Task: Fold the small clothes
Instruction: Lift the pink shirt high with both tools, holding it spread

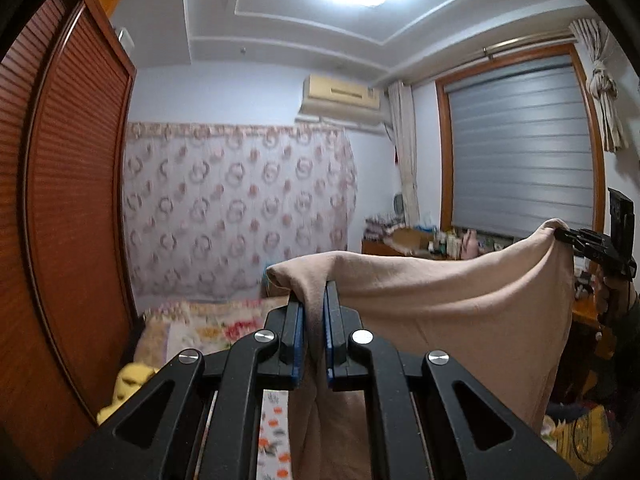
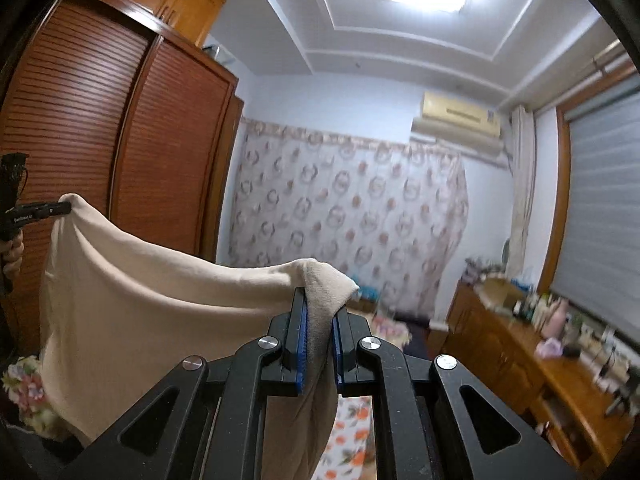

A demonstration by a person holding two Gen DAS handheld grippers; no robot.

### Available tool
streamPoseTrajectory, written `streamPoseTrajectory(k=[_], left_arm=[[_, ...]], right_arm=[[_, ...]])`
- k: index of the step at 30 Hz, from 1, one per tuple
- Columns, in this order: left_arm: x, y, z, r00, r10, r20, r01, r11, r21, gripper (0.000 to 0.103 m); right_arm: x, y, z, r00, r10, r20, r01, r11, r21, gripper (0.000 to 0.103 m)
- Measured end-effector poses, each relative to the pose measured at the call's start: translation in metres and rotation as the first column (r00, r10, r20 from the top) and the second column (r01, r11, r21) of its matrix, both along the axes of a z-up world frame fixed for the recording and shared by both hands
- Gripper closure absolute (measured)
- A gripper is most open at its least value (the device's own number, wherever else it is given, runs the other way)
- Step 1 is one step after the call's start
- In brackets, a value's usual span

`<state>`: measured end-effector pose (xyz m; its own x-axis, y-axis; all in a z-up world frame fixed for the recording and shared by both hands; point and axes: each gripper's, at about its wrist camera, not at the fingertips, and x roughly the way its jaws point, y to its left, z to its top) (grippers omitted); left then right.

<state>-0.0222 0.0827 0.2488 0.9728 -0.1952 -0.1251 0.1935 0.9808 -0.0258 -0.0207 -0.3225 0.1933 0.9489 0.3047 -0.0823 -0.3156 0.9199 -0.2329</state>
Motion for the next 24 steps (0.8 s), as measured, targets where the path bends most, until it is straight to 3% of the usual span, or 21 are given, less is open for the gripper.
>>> streamPoseTrajectory(k=[4, 6, 10, 15, 19, 24], left_arm=[[0.021, 0.005, 0.01, 0.999, 0.041, 0.016, -0.041, 0.999, 0.015, 0.094], [0.044, 0.007, 0.001, 0.998, 0.062, -0.011, -0.062, 0.998, 0.03, 0.094], [0.096, 0.009, -0.038, 0.99, 0.099, -0.096, -0.095, 0.994, 0.049, 0.094], [0.177, 0.015, -0.112, 0.964, 0.125, -0.234, -0.114, 0.992, 0.06, 0.094], [0.213, 0.009, -0.145, 0.944, 0.139, -0.299, -0.124, 0.99, 0.069, 0.094], [0.255, 0.007, -0.184, 0.91, 0.156, -0.384, -0.133, 0.987, 0.086, 0.094]], right_arm=[[0.013, 0.008, 0.021, 1.0, -0.005, 0.031, 0.005, 1.0, -0.012, 0.093], [0.034, 0.014, 0.013, 1.0, -0.012, 0.012, 0.013, 1.0, -0.025, 0.093], [0.095, 0.034, -0.02, 0.996, -0.048, -0.073, 0.044, 0.997, -0.059, 0.093], [0.175, 0.058, -0.075, 0.978, -0.09, -0.189, 0.075, 0.994, -0.084, 0.093], [0.224, 0.071, -0.106, 0.965, -0.095, -0.245, 0.076, 0.994, -0.083, 0.093], [0.284, 0.1, -0.119, 0.943, -0.119, -0.31, 0.076, 0.986, -0.147, 0.093]])
